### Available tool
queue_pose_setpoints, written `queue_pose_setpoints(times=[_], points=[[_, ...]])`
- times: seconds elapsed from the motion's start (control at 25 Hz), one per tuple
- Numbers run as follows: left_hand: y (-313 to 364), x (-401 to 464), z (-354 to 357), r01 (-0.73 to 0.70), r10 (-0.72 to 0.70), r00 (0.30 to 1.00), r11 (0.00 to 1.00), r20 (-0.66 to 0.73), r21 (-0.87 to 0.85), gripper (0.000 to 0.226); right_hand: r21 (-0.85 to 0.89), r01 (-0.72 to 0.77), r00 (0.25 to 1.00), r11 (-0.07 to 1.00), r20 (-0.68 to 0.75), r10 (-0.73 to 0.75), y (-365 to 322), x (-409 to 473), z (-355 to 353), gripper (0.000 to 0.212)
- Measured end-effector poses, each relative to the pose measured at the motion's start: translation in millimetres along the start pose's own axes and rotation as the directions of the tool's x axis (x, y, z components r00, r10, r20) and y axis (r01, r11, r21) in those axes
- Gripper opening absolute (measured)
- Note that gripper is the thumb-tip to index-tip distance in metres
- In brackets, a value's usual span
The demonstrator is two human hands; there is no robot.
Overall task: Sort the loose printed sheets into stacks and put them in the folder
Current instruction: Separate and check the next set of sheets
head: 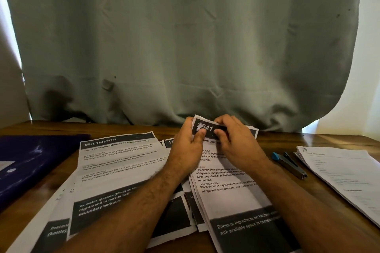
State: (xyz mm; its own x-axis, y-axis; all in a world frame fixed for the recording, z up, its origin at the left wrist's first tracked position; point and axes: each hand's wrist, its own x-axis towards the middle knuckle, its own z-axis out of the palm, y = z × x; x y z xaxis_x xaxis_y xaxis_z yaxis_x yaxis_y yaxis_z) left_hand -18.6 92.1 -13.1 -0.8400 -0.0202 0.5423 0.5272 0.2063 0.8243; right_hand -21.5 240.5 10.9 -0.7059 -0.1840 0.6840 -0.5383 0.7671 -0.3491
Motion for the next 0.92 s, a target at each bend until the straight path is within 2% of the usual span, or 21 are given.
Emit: queue_pose_setpoints(times=[0.08,0.16,0.2,0.24,0.28,0.32,0.36,0.4,0.44,0.56,0.64,0.8,0.92], points=[[1,1,0,0.089,-0.08,0.995,0.982,0.059,-0.166,0.006,0.014,-0.017,1.0,1.0,0.014,0.017,0,2,-6,0.01],[4,3,-3,0.167,-0.126,0.984,0.892,0.124,-0.419,0.014,0.005,-0.032,0.999,0.999,0.015,0.032,2,1,-13,0.012],[3,5,-5,0.177,-0.138,0.983,0.872,0.118,-0.456,0.02,-0.011,-0.043,0.999,0.999,0.028,0.043,4,-1,-16,0.01],[0,9,-8,0.186,-0.161,0.982,0.906,0.097,-0.381,0.024,-0.011,-0.06,0.997,0.998,0.05,0.061,7,-4,-20,0.01],[-3,12,-12,0.198,-0.19,0.98,0.966,0.063,-0.168,0.024,0.001,-0.087,0.993,0.996,0.077,0.086,10,-9,-22,0.017],[-7,14,-17,0.213,-0.218,0.975,0.97,0.032,0.121,0.019,0.024,-0.12,0.987,0.992,0.106,0.117,13,-16,-25,0.023],[-12,14,-21,0.227,-0.255,0.967,0.898,0.024,0.378,0.016,0.041,-0.154,0.98,0.987,0.132,0.147,15,-21,-26,0.027],[-15,14,-23,0.24,-0.304,0.952,0.806,0.032,0.541,0.022,0.054,-0.181,0.973,0.982,0.157,0.17,17,-26,-26,0.027],[-16,14,-25,0.254,-0.357,0.934,0.732,0.037,0.633,0.033,0.063,-0.202,0.965,0.977,0.182,0.188,19,-29,-26,0.026],[-21,15,-23,0.207,-0.411,0.91,0.565,0.055,0.799,0.065,0.07,-0.245,0.944,0.967,0.244,0.221,19,-34,-18,0.023],[-25,18,-21,0.172,-0.406,0.912,0.522,0.066,0.836,0.07,0.047,-0.246,0.941,0.968,0.253,0.226,17,-34,-14,0.022],[-26,22,-23,0.176,-0.378,0.923,0.566,0.064,0.805,0.062,0.06,-0.235,0.94,0.97,0.266,0.211,17,-34,-17,0.021],[-25,22,-25,0.224,-0.374,0.925,0.677,0.066,0.701,0.034,0.072,-0.147,0.969,0.987,0.211,0.129,18,-36,-22,0.018]])
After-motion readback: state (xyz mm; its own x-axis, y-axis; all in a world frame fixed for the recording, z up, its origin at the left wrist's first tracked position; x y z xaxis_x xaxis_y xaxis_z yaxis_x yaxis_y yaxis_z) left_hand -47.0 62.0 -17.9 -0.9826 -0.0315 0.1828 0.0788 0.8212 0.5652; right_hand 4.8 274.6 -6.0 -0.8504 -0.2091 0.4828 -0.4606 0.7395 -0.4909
